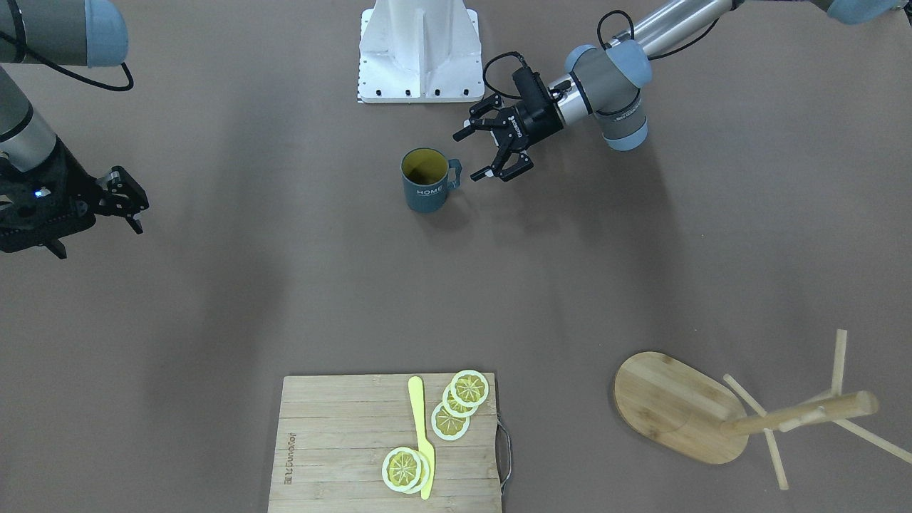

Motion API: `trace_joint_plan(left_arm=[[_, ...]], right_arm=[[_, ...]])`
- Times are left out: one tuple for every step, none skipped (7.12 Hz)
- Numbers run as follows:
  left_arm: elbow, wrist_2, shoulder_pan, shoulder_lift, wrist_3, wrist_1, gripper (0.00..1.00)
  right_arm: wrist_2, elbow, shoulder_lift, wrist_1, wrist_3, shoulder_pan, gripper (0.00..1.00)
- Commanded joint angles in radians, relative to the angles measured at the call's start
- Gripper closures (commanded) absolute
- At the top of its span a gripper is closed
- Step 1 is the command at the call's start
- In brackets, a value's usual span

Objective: Hang cup on storage rack
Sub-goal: 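Move the left gripper toward the blue mug's side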

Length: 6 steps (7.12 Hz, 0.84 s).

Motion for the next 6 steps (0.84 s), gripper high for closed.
trace_joint_plan(left_arm=[[0.008,0.003,0.004,-0.008,-0.001,0.003,0.13],[0.008,0.003,0.004,-0.013,-0.001,0.005,0.14],[0.010,0.002,0.006,-0.022,-0.001,0.014,0.15],[0.010,0.002,0.006,-0.022,-0.001,0.016,0.19],[0.018,0.000,0.007,-0.022,-0.001,0.016,0.19],[0.028,0.002,0.007,-0.024,-0.001,0.014,0.26]], right_arm=[[0.001,-0.001,-0.004,0.002,0.000,0.001,0.00],[0.001,-0.003,-0.011,0.002,0.000,0.001,0.00],[0.001,-0.003,-0.013,0.002,0.003,0.001,0.00],[0.001,-0.004,-0.013,0.002,0.005,-0.001,0.00],[0.001,-0.003,-0.014,0.003,0.006,0.001,0.00],[0.001,-0.003,-0.016,0.003,0.006,0.001,0.00]])
